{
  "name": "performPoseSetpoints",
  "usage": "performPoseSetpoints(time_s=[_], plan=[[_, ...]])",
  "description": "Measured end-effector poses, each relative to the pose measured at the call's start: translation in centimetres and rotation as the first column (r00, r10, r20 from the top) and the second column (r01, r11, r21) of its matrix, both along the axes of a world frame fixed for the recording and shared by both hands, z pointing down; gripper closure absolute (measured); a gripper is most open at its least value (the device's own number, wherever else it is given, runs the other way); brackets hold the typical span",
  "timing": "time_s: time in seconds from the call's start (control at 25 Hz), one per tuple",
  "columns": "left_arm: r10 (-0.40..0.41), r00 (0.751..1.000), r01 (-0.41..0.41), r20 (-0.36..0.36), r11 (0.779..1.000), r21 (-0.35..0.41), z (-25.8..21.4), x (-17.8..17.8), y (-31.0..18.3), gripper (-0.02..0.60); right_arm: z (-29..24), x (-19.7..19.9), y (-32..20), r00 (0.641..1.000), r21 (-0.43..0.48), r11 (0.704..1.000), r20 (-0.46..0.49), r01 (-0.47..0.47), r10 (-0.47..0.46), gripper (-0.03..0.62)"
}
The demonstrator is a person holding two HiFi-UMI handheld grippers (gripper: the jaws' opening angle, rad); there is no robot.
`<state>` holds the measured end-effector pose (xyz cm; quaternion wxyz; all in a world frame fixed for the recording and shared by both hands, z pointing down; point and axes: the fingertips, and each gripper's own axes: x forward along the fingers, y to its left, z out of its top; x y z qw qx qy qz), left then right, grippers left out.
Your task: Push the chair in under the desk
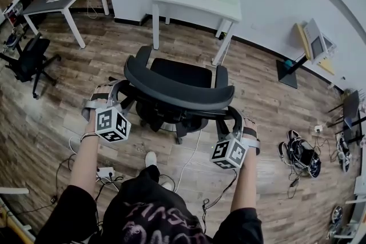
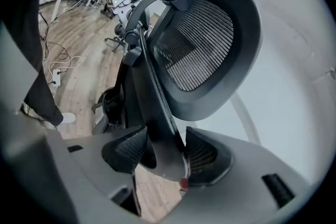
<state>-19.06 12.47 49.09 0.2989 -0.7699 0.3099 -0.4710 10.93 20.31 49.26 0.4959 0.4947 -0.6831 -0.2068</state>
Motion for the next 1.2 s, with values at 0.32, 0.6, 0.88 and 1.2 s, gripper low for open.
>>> performPoseSetpoints(time_s=[0.32,0.6,0.88,1.2], plan=[[0.012,1.0,-0.012,0.004,1.0,-0.005,0.2,0.1,-0.4,0.344,0.2,0.0,-0.4,1.0,-0.018,1.0,-0.021,0.007,-0.008,0.358],[0.024,1.0,-0.024,-0.01,1.0,-0.005,0.2,0.2,-0.6,0.333,0.6,0.0,-0.7,1.0,-0.035,0.999,-0.027,0.008,-0.009,0.356],[0.025,1.0,-0.025,-0.016,1.0,-0.007,0.2,0.5,-1.7,0.333,1.1,0.3,-2.2,0.999,-0.046,0.999,-0.047,-0.012,0.01,0.355],[0.022,1.0,-0.022,-0.011,1.0,0.0,1.2,0.7,-3.6,0.333,2.2,0.4,-4.1,0.999,-0.035,0.999,-0.052,-0.013,0.011,0.356]])
